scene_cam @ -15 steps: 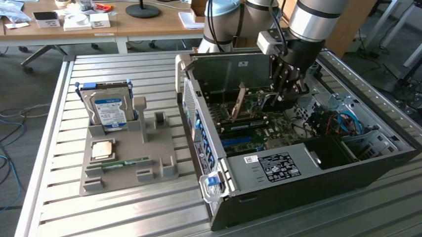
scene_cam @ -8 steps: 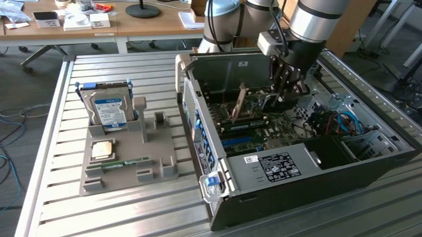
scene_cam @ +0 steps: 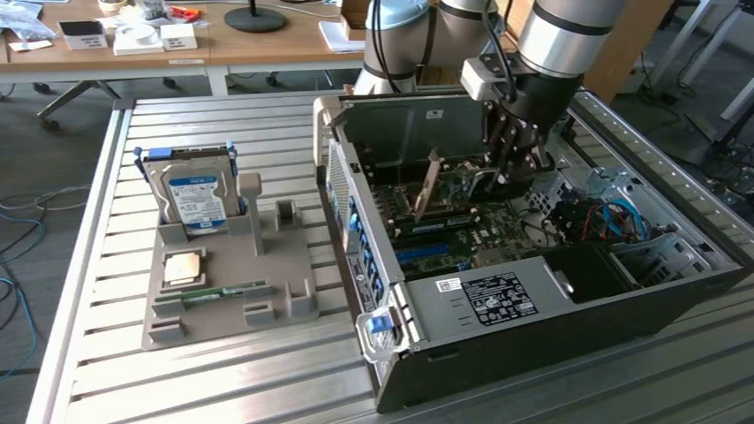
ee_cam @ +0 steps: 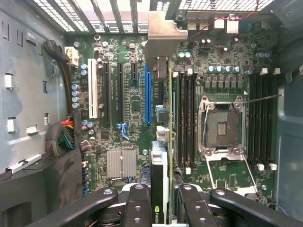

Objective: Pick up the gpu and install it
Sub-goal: 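Insert the gpu into the slot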

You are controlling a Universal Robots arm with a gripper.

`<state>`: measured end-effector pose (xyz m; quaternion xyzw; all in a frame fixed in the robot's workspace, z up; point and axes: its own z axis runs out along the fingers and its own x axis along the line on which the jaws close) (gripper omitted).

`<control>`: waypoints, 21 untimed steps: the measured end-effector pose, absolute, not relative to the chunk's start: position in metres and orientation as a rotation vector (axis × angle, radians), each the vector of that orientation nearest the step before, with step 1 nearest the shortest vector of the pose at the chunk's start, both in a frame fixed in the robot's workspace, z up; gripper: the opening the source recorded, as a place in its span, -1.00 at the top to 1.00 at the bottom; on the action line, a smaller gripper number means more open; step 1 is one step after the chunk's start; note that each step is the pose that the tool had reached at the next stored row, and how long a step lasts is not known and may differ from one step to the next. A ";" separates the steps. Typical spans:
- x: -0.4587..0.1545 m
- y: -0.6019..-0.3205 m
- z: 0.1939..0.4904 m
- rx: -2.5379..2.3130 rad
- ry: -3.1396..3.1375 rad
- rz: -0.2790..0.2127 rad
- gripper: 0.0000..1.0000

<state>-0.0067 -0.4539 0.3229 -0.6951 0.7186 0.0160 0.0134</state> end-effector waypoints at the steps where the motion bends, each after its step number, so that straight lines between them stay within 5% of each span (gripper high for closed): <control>1: -0.007 -0.455 0.323 -2.165 2.238 0.050 0.47; 21: -0.011 -0.460 0.322 -2.184 2.220 0.050 0.47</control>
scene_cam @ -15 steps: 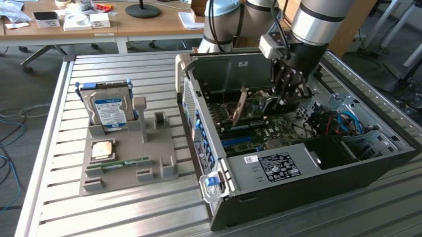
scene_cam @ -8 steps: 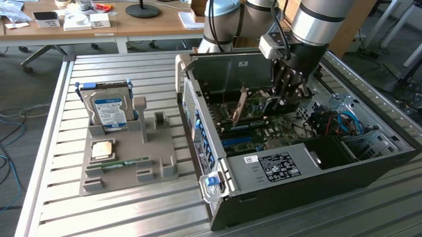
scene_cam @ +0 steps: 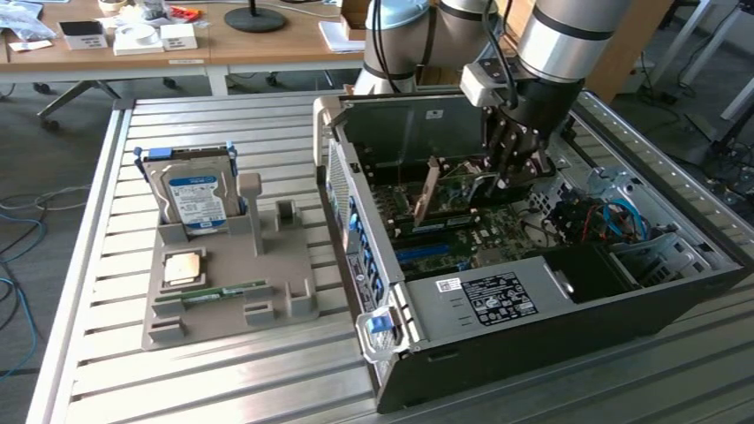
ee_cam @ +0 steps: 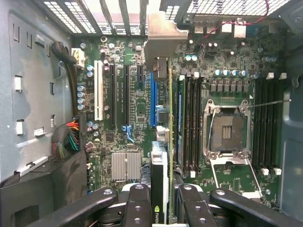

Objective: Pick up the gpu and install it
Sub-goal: 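Insert the gpu into the slot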

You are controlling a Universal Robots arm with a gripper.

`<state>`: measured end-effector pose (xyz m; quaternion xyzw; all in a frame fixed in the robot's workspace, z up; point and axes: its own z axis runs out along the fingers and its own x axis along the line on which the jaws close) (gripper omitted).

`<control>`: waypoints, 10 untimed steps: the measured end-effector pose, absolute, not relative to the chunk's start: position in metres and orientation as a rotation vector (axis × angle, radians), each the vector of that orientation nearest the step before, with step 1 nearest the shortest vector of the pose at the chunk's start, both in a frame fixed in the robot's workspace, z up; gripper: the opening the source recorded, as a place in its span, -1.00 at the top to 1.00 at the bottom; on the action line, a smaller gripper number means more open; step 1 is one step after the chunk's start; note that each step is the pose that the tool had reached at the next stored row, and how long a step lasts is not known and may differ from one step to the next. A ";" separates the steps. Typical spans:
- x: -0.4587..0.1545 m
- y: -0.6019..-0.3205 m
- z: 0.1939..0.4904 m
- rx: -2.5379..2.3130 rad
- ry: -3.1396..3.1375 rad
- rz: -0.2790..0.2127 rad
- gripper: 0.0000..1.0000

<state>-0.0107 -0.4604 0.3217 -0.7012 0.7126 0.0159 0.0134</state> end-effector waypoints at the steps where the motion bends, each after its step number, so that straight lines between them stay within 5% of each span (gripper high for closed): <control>1: -0.011 -0.460 0.322 -2.185 2.219 0.050 0.47; 10: -0.012 -0.460 0.321 -2.192 2.212 0.050 0.47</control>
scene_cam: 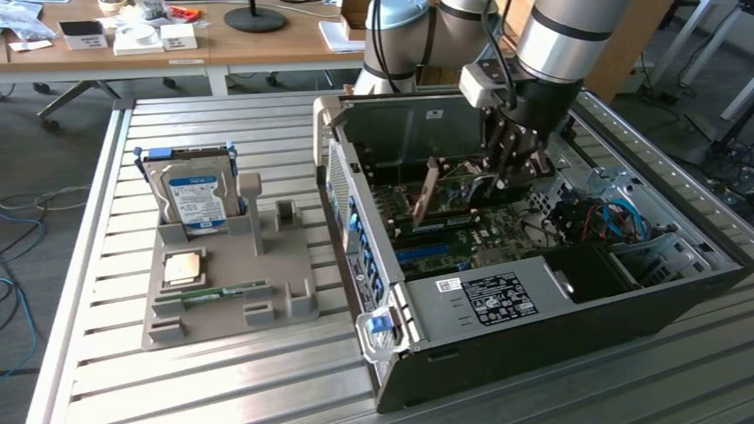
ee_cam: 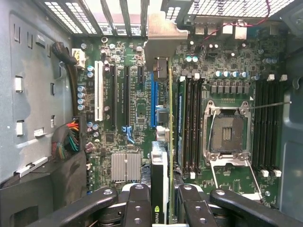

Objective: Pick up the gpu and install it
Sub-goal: 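Insert the gpu into the slot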

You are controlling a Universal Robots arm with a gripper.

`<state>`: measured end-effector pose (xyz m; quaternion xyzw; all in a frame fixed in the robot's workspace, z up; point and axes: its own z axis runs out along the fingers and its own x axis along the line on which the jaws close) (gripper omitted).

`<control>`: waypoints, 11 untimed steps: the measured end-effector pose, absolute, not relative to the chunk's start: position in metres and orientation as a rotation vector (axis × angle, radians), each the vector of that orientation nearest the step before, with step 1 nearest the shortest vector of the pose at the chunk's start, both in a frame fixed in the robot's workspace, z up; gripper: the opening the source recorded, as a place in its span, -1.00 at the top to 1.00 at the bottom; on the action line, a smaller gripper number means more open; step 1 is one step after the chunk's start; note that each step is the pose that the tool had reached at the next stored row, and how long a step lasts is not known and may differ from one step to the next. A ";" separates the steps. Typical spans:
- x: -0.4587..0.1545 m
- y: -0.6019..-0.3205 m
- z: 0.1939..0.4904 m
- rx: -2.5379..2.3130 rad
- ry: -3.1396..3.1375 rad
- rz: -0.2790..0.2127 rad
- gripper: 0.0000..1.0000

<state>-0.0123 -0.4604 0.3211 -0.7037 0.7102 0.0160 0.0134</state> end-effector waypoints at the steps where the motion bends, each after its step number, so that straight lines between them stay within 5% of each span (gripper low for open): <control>1: -0.013 -0.460 0.321 -2.193 2.211 0.050 0.47; 11: -0.015 -0.460 0.318 -2.198 2.206 0.050 0.47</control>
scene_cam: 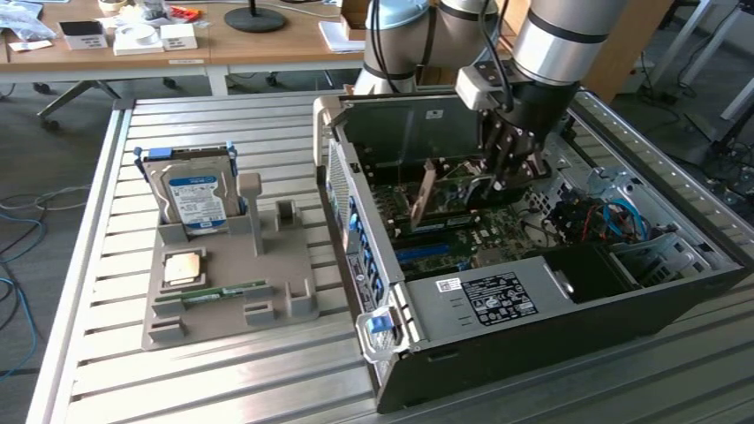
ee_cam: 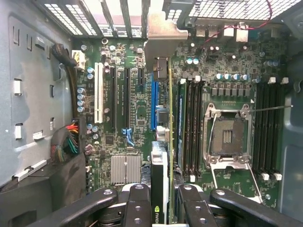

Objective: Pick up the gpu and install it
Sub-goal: 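Insert the gpu into the slot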

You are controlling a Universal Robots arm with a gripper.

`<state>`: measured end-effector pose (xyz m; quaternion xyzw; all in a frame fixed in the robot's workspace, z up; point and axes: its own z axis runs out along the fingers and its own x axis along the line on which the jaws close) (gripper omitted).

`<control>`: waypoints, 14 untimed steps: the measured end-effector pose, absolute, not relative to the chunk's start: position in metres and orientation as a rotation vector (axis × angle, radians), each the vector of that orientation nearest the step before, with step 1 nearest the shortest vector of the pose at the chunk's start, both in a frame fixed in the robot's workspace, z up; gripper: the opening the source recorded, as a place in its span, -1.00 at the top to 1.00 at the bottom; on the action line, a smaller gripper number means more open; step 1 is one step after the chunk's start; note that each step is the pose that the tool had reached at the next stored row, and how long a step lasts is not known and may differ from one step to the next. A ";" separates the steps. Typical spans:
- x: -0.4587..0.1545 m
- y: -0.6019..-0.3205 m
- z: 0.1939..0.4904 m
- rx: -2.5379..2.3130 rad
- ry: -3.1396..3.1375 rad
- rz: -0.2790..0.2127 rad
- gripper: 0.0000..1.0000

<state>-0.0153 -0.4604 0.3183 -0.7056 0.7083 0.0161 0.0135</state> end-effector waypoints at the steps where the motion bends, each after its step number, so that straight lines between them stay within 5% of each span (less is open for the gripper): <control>1: -0.016 -0.460 0.317 -2.198 2.206 0.050 0.47; 14: -0.023 -0.460 0.308 -2.216 2.189 0.050 0.47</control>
